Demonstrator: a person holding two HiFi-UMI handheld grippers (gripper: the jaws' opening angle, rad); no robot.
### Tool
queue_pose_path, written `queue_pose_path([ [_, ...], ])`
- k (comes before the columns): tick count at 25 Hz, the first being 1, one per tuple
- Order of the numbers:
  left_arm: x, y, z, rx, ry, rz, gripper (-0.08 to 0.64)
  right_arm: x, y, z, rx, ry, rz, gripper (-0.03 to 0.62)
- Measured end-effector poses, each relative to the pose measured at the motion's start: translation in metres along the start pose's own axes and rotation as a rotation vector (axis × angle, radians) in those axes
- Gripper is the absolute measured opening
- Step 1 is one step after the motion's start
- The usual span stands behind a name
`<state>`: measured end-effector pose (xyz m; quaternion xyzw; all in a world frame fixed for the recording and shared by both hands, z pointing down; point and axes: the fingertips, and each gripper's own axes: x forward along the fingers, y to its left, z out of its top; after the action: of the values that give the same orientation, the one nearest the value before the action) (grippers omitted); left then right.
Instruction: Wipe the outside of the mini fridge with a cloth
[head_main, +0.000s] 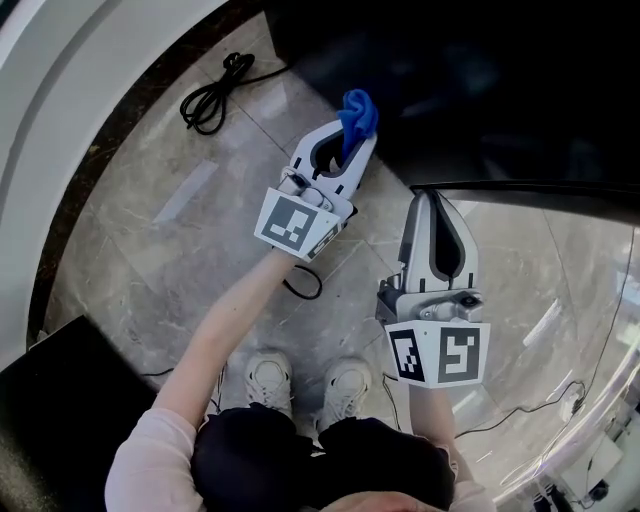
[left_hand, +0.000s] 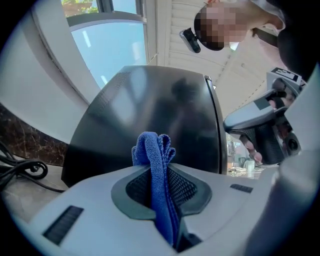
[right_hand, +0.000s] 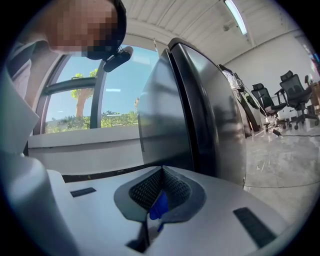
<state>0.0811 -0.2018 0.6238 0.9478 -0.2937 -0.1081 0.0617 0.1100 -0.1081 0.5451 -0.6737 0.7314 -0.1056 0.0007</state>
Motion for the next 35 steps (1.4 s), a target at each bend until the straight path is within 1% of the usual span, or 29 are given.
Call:
queue_pose_path([
  [3, 0.000, -0.022, -0.001, -0.002, 0.001, -0.052, 0.060, -0.005, -0.007, 0.006, 0.014, -0.010, -0.012, 0.012],
  [5, 0.001, -0.031, 0.005, -0.021, -0.030, -0.055, 0.060, -0.011, -0.013, 0.011, 0.006, -0.018, -0.028, 0.012],
  [6, 0.000, -0.035, 0.004, -0.027, -0.030, -0.056, 0.060, -0.014, -0.017, 0.012, 0.003, -0.021, -0.036, 0.012],
  [8, -0.002, -0.044, -0.002, -0.022, 0.003, -0.071, 0.060, -0.019, -0.023, 0.013, -0.002, -0.020, -0.052, 0.012],
  [9, -0.002, -0.050, -0.002, -0.017, 0.004, -0.083, 0.060, -0.022, -0.026, 0.013, -0.004, -0.019, -0.059, 0.012],
  [12, 0.002, -0.074, 0.009, -0.001, -0.054, -0.126, 0.060, -0.028, -0.034, 0.013, -0.006, -0.015, -0.078, 0.012],
  [13, 0.002, -0.082, 0.009, 0.005, -0.059, -0.141, 0.060, -0.030, -0.036, 0.013, -0.005, -0.016, -0.083, 0.012],
  [16, 0.002, -0.102, 0.005, 0.014, -0.039, -0.175, 0.060, -0.036, -0.041, 0.019, -0.002, -0.025, -0.090, 0.012],
  [17, 0.002, -0.109, 0.004, 0.033, -0.028, -0.192, 0.060, -0.038, -0.042, 0.022, -0.003, -0.031, -0.091, 0.012],
  [20, 0.002, -0.129, -0.006, 0.124, 0.028, -0.263, 0.060, -0.045, -0.043, 0.030, -0.009, -0.049, -0.093, 0.012],
  [30, 0.005, -0.152, -0.010, 0.170, 0.066, -0.326, 0.060, -0.064, -0.044, 0.047, -0.023, -0.085, -0.098, 0.012],
  [32, 0.004, -0.153, -0.006, 0.148, 0.045, -0.317, 0.060, -0.066, -0.041, 0.049, -0.027, -0.090, -0.094, 0.012],
  [34, 0.000, -0.145, -0.001, 0.072, 0.019, -0.271, 0.060, -0.067, -0.039, 0.050, -0.030, -0.094, -0.092, 0.012],
  [35, -0.004, -0.137, -0.003, 0.027, 0.028, -0.238, 0.060, -0.067, -0.038, 0.050, -0.030, -0.094, -0.091, 0.012],
])
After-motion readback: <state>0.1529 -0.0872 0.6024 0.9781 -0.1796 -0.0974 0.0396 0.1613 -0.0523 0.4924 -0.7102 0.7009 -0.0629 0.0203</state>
